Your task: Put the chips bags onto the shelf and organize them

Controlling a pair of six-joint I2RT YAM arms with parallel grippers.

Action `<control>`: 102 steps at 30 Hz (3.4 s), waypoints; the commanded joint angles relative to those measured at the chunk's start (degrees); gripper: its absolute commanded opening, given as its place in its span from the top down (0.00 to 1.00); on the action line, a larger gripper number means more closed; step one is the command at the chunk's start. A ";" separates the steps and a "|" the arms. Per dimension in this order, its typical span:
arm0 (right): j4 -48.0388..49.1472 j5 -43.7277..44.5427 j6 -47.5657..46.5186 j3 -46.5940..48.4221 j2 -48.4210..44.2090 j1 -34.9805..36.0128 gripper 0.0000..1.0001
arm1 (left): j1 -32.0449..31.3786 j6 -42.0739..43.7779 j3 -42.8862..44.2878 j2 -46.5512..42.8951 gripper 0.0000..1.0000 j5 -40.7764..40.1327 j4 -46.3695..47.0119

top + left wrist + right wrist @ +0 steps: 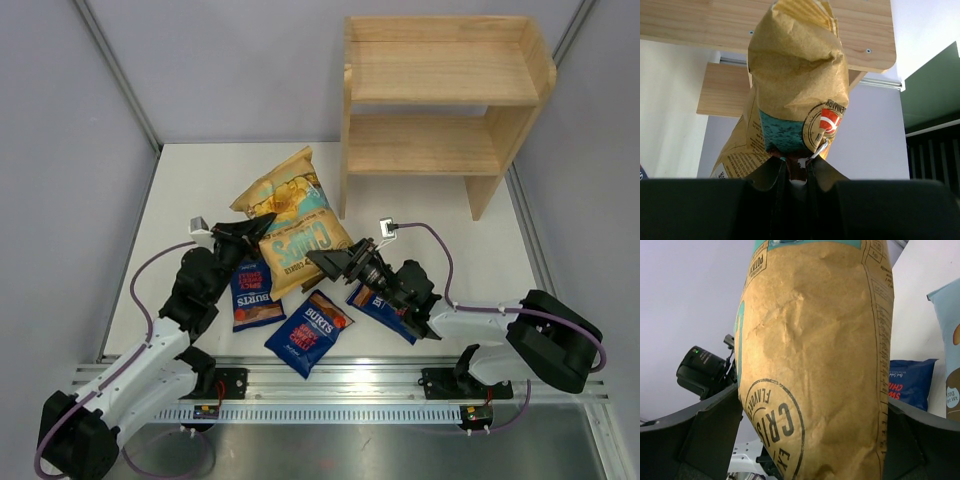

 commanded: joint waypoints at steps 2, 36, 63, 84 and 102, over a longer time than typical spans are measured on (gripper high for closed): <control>8.90 4.31 -0.91 1.22 -0.59 0.69 0.06 | -5.05 -1.53 -0.74 -0.31 0.84 -2.46 6.64; -41.93 7.62 -7.95 0.25 -44.38 -22.14 0.79 | -7.08 56.47 30.98 -14.90 0.01 -11.01 -53.03; -38.73 -34.98 12.00 26.44 2.12 -66.45 0.55 | -7.08 77.13 32.40 -17.62 0.01 1.14 -64.46; -38.56 -30.31 22.38 24.67 0.80 -68.12 0.73 | -7.08 78.36 24.93 -20.96 0.01 -0.27 -61.91; -44.17 -41.05 22.21 41.82 17.95 -72.70 0.74 | -7.08 78.54 23.43 -22.81 0.01 1.14 -60.51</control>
